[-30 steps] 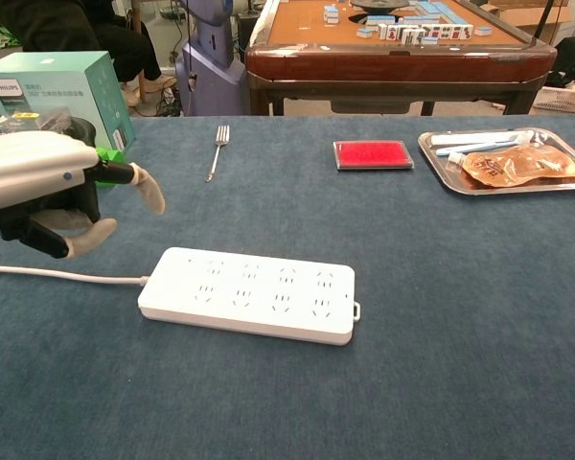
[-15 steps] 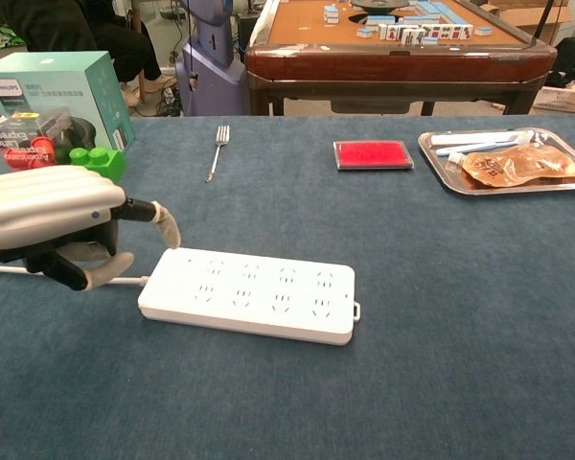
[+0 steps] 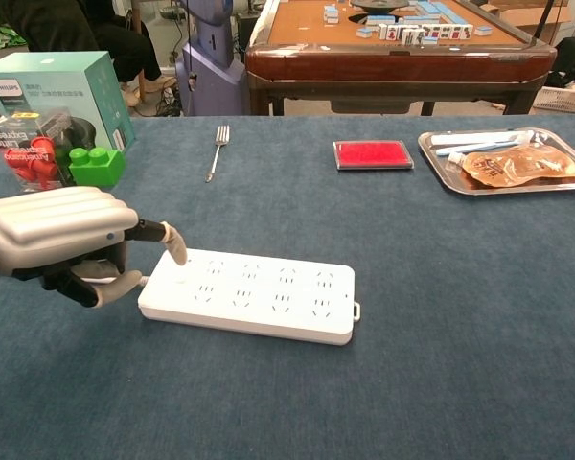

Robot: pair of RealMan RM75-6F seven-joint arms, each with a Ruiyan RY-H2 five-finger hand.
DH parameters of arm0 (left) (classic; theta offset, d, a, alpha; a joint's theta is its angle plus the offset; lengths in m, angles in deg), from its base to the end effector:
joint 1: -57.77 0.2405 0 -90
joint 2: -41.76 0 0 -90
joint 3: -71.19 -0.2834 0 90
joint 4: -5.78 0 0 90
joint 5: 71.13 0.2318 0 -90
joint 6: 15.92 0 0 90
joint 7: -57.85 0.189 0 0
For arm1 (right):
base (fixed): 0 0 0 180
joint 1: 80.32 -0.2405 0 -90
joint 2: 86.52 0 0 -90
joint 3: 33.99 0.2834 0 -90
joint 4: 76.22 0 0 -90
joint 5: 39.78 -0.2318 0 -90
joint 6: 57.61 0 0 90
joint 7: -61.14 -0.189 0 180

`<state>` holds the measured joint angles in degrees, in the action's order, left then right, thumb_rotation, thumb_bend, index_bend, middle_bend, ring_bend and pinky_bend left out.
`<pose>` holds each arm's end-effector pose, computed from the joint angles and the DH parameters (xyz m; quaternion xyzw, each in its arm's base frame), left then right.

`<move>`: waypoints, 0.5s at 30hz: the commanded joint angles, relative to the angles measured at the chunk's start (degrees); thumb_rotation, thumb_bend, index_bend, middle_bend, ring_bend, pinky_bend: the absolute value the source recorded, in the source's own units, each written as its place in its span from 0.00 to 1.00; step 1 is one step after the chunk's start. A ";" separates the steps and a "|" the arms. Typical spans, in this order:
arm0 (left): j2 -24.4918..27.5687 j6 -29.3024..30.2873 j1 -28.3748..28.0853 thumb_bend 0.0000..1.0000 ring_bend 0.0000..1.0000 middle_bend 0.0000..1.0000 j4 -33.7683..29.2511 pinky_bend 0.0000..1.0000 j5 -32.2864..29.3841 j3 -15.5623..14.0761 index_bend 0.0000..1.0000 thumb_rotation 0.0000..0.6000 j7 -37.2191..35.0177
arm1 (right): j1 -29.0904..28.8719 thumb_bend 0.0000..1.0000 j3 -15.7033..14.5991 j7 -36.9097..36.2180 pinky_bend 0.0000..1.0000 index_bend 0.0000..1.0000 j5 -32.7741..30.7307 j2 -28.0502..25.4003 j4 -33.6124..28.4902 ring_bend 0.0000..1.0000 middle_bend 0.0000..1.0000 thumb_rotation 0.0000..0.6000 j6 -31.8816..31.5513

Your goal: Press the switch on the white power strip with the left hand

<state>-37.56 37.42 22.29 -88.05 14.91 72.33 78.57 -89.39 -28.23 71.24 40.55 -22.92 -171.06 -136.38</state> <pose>-0.1765 0.3199 -0.0449 -0.8470 -0.2605 -0.3216 0.3337 -0.3352 -0.2651 0.1458 0.6194 -0.3643 0.3381 0.6077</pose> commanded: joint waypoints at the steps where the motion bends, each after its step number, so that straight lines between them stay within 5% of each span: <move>1: -0.43 -0.11 -0.25 0.59 0.99 1.00 0.39 1.00 -0.27 -0.07 0.32 1.00 0.02 | 0.05 0.13 -0.03 -0.07 0.60 0.53 -0.13 -0.02 0.10 0.49 0.49 1.00 -0.02; 15: -1.41 -0.62 -0.88 0.59 0.99 1.00 1.27 1.00 -1.86 -0.89 0.32 1.00 0.98 | 0.12 0.13 -0.25 -1.12 0.60 0.53 -0.66 0.42 1.29 0.49 0.49 1.00 0.31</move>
<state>-38.95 36.79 21.42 -86.79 13.05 71.45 79.54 -89.27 -28.47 70.12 39.90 -22.50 -169.76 -136.07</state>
